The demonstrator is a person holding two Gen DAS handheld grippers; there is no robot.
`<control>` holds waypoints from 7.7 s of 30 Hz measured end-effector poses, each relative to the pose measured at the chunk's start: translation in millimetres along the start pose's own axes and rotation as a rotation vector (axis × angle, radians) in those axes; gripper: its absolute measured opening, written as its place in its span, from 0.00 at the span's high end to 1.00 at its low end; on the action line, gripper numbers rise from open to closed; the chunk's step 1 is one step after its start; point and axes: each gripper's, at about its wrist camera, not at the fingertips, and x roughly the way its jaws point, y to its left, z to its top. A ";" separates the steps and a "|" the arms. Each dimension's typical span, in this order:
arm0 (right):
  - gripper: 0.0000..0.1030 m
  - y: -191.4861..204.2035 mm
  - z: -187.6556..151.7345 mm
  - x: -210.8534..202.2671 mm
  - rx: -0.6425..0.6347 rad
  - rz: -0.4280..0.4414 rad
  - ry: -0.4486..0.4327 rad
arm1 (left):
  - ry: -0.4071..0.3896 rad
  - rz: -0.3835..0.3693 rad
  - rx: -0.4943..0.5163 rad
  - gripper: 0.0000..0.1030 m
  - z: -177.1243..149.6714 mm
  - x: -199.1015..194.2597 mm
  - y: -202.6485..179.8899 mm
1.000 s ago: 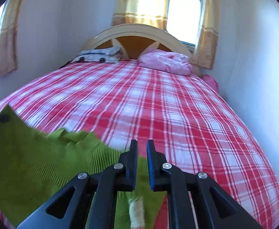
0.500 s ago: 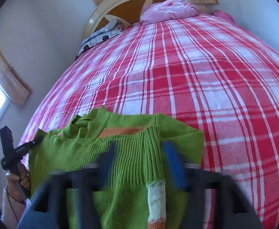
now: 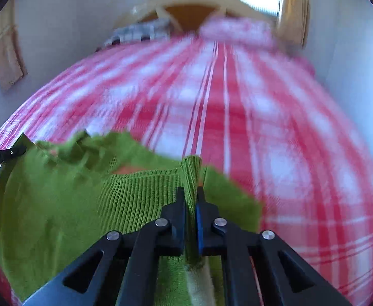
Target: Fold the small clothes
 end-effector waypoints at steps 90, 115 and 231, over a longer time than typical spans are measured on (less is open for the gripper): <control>0.91 30.2 -171.8 -88.6 0.104 0.082 0.021 | 0.073 0.469 -0.020 0.04 -161.7 -121.5 -7.1; 0.91 27.5 -172.3 -87.8 0.119 0.098 0.020 | -0.027 0.348 -0.282 0.37 -128.8 -77.0 -18.2; 0.84 -68.8 -15.0 1.4 0.228 0.404 0.076 | -0.066 -0.111 0.446 0.82 -174.4 -31.0 -311.8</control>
